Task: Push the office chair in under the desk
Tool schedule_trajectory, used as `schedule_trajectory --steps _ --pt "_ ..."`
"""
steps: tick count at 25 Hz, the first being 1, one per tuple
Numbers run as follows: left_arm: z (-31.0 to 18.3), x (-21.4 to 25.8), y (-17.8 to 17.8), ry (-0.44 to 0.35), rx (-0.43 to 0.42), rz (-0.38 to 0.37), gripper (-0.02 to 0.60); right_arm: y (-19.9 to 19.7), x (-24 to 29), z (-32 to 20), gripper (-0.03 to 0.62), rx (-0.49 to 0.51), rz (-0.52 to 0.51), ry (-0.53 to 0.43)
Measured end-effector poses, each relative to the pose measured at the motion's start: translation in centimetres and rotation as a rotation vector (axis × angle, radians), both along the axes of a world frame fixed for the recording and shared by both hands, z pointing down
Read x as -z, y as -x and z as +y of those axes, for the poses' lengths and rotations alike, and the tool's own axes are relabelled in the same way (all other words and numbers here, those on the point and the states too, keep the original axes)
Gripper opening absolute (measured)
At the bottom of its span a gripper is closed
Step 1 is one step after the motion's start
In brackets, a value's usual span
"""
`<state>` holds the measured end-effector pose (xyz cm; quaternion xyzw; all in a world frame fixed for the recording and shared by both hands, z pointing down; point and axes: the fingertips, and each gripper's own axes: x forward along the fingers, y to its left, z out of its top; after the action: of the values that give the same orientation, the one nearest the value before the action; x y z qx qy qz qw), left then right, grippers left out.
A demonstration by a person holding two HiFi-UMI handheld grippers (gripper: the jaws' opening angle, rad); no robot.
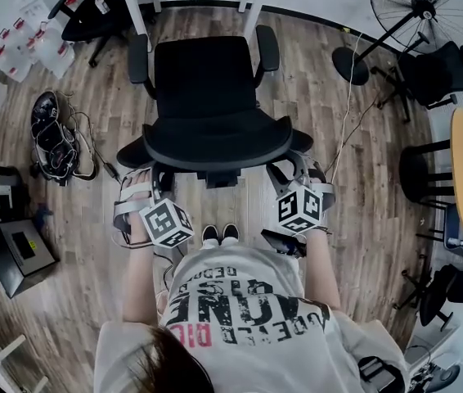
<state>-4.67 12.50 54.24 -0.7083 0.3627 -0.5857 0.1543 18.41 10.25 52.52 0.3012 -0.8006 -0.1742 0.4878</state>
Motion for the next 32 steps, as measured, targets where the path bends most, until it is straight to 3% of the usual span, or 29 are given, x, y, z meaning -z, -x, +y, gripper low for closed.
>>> schedule_trajectory --steps 6,17,32 --pt "-2.5 0.0 0.8 0.001 -0.017 0.008 0.163 0.7 0.2 -1.9 0.164 -0.016 -0.009 -0.005" --pt "-7.9 -0.4 1.8 0.014 0.069 -0.015 0.166 1.6 -0.1 -7.2 0.163 0.041 -0.02 -0.005" --pt "-15.5 -0.7 3.2 0.017 0.098 -0.045 0.169 3.0 0.1 -14.5 0.163 0.08 -0.041 -0.036"
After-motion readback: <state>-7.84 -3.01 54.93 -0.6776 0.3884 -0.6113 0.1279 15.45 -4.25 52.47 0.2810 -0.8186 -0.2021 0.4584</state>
